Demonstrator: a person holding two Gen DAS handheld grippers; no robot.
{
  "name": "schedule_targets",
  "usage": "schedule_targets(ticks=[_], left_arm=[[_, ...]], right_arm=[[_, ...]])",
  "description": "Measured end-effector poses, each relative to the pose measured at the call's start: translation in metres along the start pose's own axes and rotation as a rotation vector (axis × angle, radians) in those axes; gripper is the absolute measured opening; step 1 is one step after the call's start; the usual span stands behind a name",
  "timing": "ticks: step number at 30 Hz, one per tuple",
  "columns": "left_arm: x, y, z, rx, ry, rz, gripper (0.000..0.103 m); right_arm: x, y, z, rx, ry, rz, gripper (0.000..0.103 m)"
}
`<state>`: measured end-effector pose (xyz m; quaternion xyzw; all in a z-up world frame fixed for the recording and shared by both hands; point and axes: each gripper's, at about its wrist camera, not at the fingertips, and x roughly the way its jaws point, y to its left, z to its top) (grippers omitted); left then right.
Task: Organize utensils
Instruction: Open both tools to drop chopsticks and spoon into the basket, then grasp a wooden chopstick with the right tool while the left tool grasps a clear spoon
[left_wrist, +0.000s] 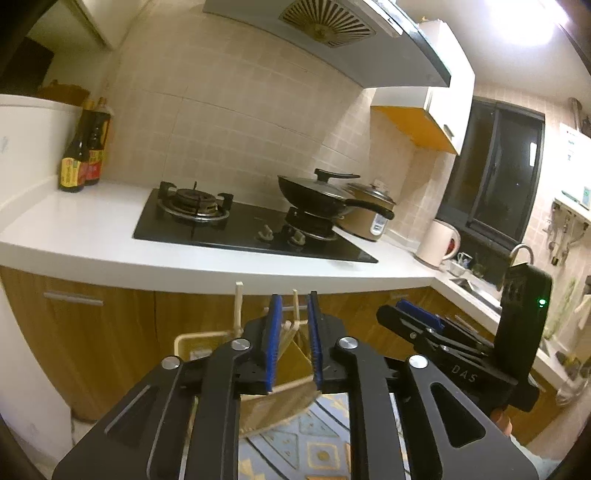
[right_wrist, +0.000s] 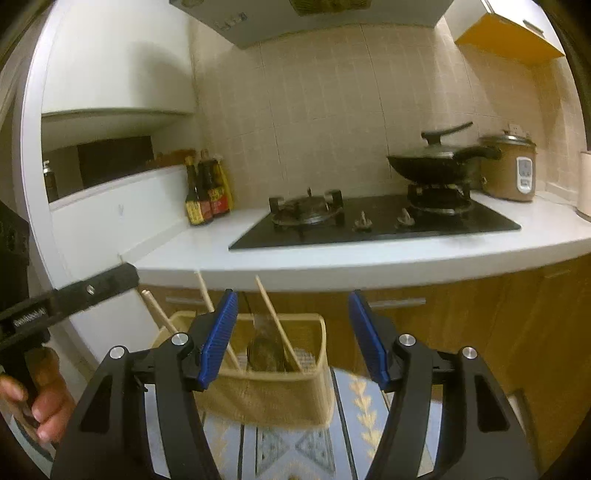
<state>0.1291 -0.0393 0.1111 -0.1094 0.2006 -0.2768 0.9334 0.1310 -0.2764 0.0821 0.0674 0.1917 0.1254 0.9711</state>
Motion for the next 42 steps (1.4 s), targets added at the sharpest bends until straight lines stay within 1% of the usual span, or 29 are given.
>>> schedule_targets(ticks=[4,6,7,8,10,12,15,17,18,21,24,28,29,32,36,38,40,41,42], left_arm=[[-0.019,-0.008,-0.008,-0.003,0.051,-0.051,0.032],[-0.021,-0.012,-0.013,-0.008,0.117,-0.103,0.037],[-0.022,-0.013,-0.017,-0.015,0.164,-0.136,0.037],[-0.024,-0.013,-0.021,-0.023,0.196,-0.158,0.039],[-0.027,-0.012,-0.03,-0.049,0.245,-0.175,0.048],[-0.028,-0.012,-0.04,-0.065,0.289,-0.162,0.049],[-0.025,-0.01,-0.054,-0.064,0.345,-0.117,0.049],[-0.02,-0.01,-0.068,-0.062,0.397,-0.075,0.049],[-0.016,-0.009,-0.077,-0.066,0.427,-0.054,0.049],[-0.006,-0.002,-0.101,-0.096,0.519,-0.027,0.049],[0.005,0.003,-0.123,-0.13,0.596,-0.02,0.049],[0.017,0.002,-0.153,-0.128,0.686,-0.013,0.049],[0.018,0.001,-0.158,-0.127,0.698,-0.014,0.049],[0.024,-0.001,-0.169,-0.125,0.733,-0.007,0.049],[0.029,-0.008,-0.184,-0.105,0.765,0.01,0.049],[0.037,-0.012,-0.19,-0.083,0.791,0.047,0.048],[0.043,-0.016,-0.194,-0.066,0.798,0.083,0.048],[0.046,-0.018,-0.196,-0.053,0.8,0.103,0.047],[0.05,-0.022,-0.198,-0.04,0.803,0.115,0.043]], right_arm=[[-0.012,-0.001,-0.009,0.018,0.11,-0.008,0.059],[-0.018,-0.003,-0.017,0.034,0.177,-0.007,0.059],[-0.021,-0.004,-0.021,0.04,0.211,-0.005,0.059],[-0.022,-0.005,-0.025,0.041,0.238,-0.004,0.059],[-0.027,-0.008,-0.036,0.041,0.317,-0.018,0.059],[-0.031,-0.012,-0.048,0.044,0.386,-0.041,0.059],[-0.034,-0.018,-0.063,0.055,0.457,-0.069,0.059],[-0.037,-0.02,-0.079,0.033,0.497,-0.13,0.059],[-0.037,-0.02,-0.084,0.026,0.513,-0.145,0.059],[-0.04,-0.022,-0.109,0.026,0.593,-0.144,0.059],[-0.038,-0.02,-0.129,0.031,0.665,-0.138,0.059],[-0.036,-0.016,-0.153,0.028,0.761,-0.126,0.057],[-0.034,-0.015,-0.157,0.032,0.782,-0.115,0.051],[-0.034,-0.013,-0.167,0.043,0.829,-0.092,0.04],[-0.031,-0.006,-0.181,0.034,0.87,-0.077,0.036],[-0.028,-0.004,-0.189,0.04,0.891,-0.07,0.032],[-0.027,0.0,-0.193,0.032,0.901,-0.076,0.031],[-0.026,0.001,-0.194,0.02,0.901,-0.085,0.031],[-0.026,0.003,-0.195,0.008,0.899,-0.09,0.031]])
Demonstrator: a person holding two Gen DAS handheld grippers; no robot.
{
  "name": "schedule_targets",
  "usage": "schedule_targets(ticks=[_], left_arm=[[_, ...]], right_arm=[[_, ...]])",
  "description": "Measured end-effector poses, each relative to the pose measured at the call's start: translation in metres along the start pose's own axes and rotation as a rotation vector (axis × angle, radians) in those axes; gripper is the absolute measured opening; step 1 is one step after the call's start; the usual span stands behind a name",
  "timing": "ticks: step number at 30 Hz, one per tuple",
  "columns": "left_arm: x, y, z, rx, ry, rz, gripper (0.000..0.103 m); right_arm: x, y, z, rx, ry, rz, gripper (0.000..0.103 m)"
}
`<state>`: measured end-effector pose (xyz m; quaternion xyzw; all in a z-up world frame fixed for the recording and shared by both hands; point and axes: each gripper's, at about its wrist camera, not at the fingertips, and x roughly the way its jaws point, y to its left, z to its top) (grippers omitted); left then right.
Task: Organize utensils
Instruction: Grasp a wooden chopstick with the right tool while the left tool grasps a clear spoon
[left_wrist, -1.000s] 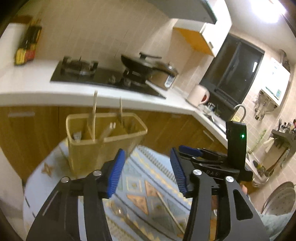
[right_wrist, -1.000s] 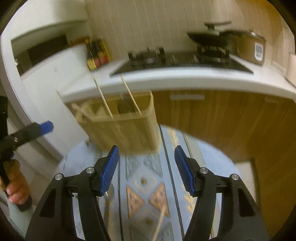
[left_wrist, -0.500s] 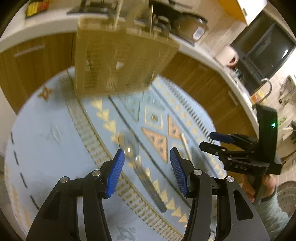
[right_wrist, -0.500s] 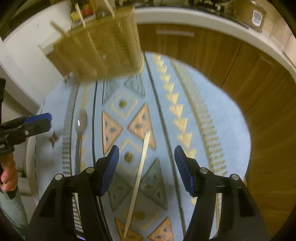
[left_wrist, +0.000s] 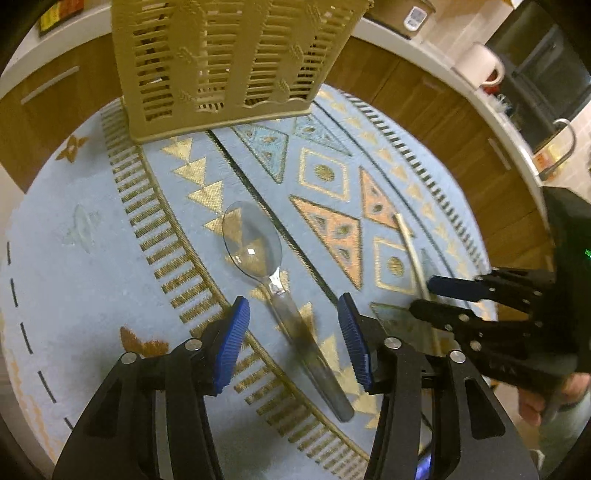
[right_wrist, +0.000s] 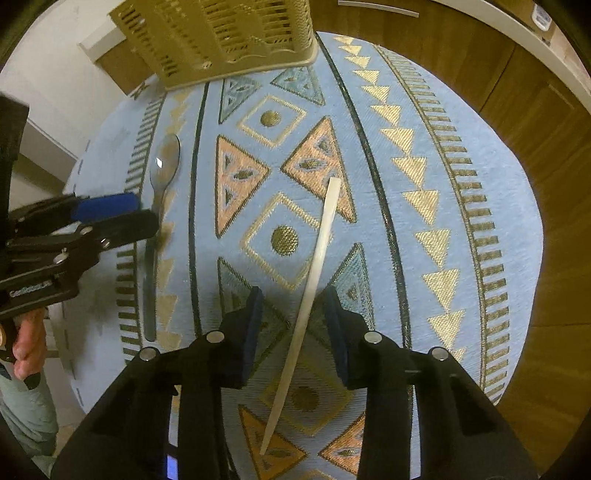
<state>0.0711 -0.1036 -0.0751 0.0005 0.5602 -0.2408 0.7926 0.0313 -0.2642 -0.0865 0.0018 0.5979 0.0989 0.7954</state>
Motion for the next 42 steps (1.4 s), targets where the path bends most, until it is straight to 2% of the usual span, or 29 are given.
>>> schedule_targets(ticks=[2,10,16,20,22,27,31,34,38,42], left_arm=[[0.006,-0.005,0.002,0.012,0.011,0.014,0.04],[0.016,-0.021,0.01,0.075,-0.009,0.105,0.04],[0.018,-0.029,0.008,0.133,-0.019,0.155,0.039],[0.021,-0.038,0.01,0.192,-0.009,0.223,0.028],[0.023,-0.04,0.01,0.209,-0.01,0.243,0.021],[0.023,-0.042,0.008,0.235,-0.011,0.271,0.012],[0.02,-0.037,0.007,0.223,-0.013,0.252,0.01],[0.013,-0.026,0.005,0.185,-0.026,0.199,0.01],[-0.003,-0.018,0.004,0.155,-0.088,0.137,0.01],[-0.024,-0.015,0.001,0.152,-0.145,0.12,0.01]], right_arm=[[0.0,0.004,0.0,-0.015,0.002,-0.014,0.031],[0.004,0.012,0.002,-0.057,0.012,-0.064,0.031],[0.007,0.021,0.004,-0.093,0.016,-0.09,0.026],[0.009,0.023,0.009,-0.098,0.035,-0.099,0.017],[0.01,0.022,0.011,-0.094,0.048,-0.09,0.007],[0.009,0.017,0.017,-0.087,0.055,-0.074,0.006],[0.007,0.011,0.018,-0.08,0.058,-0.062,0.005],[0.004,0.005,0.018,-0.07,0.05,-0.042,0.005],[-0.004,0.002,0.021,-0.06,0.014,0.001,0.005],[-0.014,-0.005,0.026,-0.049,-0.028,0.048,0.005]])
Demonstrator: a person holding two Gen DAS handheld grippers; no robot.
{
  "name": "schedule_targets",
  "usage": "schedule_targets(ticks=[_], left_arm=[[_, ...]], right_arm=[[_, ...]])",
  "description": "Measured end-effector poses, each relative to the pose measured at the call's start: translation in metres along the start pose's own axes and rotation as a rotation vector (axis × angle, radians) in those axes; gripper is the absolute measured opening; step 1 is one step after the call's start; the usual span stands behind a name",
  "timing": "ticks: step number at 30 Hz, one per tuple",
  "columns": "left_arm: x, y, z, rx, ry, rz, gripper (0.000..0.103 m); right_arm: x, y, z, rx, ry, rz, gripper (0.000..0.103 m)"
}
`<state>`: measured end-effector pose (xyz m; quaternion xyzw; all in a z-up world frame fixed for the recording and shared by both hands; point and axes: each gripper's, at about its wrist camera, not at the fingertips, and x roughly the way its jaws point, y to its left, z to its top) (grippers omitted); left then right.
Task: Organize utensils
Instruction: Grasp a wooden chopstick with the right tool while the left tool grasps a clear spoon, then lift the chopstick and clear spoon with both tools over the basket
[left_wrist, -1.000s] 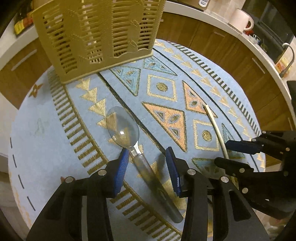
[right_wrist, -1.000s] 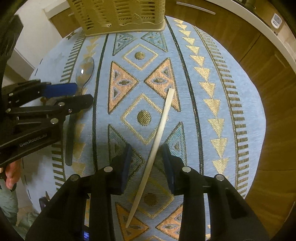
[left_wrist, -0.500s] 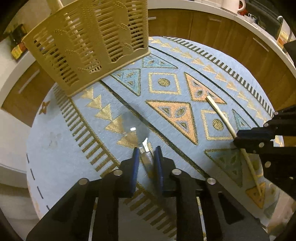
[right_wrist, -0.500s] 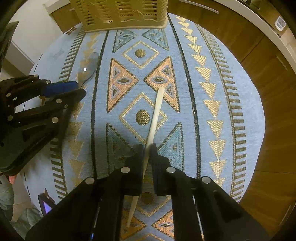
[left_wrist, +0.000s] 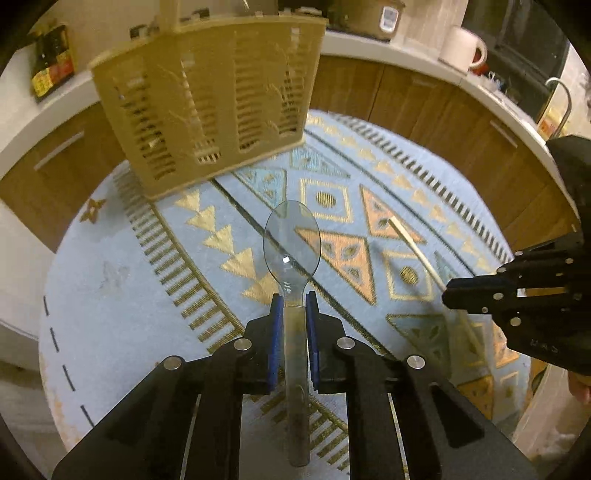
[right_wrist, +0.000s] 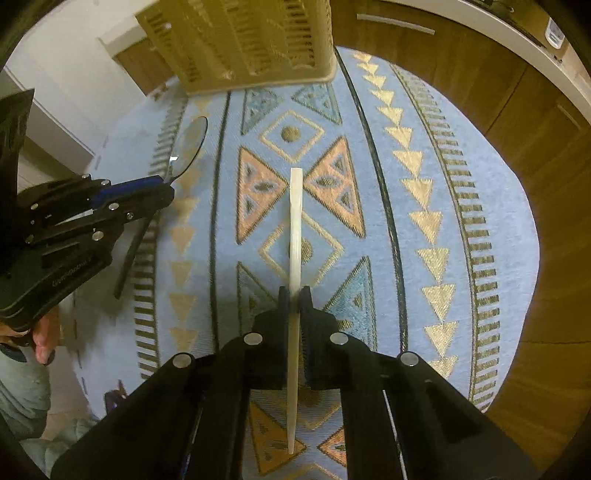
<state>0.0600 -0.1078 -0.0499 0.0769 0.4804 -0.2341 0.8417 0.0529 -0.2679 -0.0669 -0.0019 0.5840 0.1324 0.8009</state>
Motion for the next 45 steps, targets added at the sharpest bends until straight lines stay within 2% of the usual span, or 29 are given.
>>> schedule_targets(ticks=[5,7,12,15,23,29,34,38,40,43,45], left_arm=[[-0.025,0.006,0.002,-0.019,-0.08,-0.008,0.01],[-0.032,0.007,0.004,-0.022,-0.111,-0.001,0.01],[-0.058,0.008,0.014,-0.035,-0.205,0.001,0.01],[-0.08,0.013,0.025,-0.057,-0.274,-0.015,0.01],[-0.139,0.024,0.064,-0.099,-0.522,-0.06,0.01],[-0.158,0.027,0.091,-0.13,-0.665,-0.098,0.01],[-0.16,0.031,0.115,-0.178,-0.778,-0.099,0.01],[-0.151,0.04,0.131,-0.254,-0.851,-0.136,0.01],[-0.144,0.041,0.136,-0.278,-0.884,-0.125,0.01],[-0.132,0.039,0.144,-0.301,-0.923,-0.06,0.011],[-0.122,0.036,0.149,-0.31,-0.938,-0.028,0.011]], right_arm=[[-0.013,-0.01,0.007,0.009,-0.056,0.067,0.005],[-0.024,-0.003,-0.002,0.013,-0.083,0.085,0.005],[-0.046,0.0,0.004,0.009,-0.18,0.136,0.005],[-0.066,0.001,0.01,-0.005,-0.256,0.154,0.005],[-0.113,0.013,0.042,-0.05,-0.449,0.184,0.005],[-0.14,0.015,0.066,-0.059,-0.588,0.178,0.005],[-0.169,0.01,0.088,-0.053,-0.765,0.159,0.005],[-0.18,0.008,0.106,-0.031,-0.888,0.108,0.005],[-0.183,0.01,0.114,-0.035,-0.956,0.063,0.005],[-0.179,0.013,0.123,-0.061,-1.043,0.019,0.005],[-0.172,0.014,0.131,-0.064,-1.073,-0.013,0.005]])
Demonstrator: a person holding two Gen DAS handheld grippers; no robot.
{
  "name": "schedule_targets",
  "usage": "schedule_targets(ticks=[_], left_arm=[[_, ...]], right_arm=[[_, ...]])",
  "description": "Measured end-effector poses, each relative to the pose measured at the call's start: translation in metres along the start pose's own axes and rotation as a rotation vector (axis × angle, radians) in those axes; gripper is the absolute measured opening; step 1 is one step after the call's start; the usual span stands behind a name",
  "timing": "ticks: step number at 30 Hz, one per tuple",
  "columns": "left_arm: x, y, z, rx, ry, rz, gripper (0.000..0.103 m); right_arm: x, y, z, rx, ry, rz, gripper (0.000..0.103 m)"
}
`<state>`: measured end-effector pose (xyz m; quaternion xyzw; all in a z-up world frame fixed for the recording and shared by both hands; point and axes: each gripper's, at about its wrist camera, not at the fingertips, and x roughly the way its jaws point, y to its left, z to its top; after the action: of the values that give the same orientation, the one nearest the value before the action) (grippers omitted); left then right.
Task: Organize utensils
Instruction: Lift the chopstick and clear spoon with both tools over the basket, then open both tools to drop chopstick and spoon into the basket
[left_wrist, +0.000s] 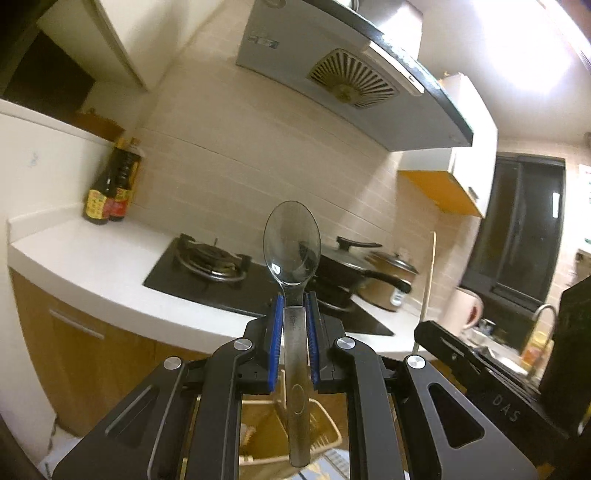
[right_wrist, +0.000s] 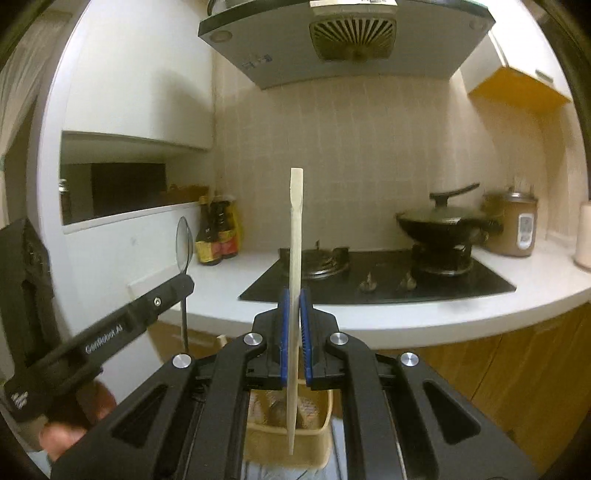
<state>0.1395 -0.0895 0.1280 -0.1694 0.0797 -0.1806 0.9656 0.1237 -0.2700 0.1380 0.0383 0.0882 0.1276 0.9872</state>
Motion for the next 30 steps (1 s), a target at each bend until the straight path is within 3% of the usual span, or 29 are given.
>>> schedule_targets(ticks=[10,16,23,30], left_arm=[[0.024,-0.001,-0.028,0.096,-0.07,0.086,0.011],[0.035,0.004,-0.039,0.108,-0.05,0.105,0.011],[0.041,0.014,-0.047,0.1,-0.016,0.104,0.011],[0.028,0.024,-0.041,0.069,-0.003,0.068,0.038]], right_arm=[[0.051,-0.013,-0.024,0.02,-0.005,-0.032,0.004],[0.066,-0.029,-0.032,0.077,0.011,-0.021,0.004],[0.073,-0.022,-0.04,0.041,0.022,-0.018,0.005],[0.063,-0.015,-0.048,0.041,0.036,-0.01,0.005]])
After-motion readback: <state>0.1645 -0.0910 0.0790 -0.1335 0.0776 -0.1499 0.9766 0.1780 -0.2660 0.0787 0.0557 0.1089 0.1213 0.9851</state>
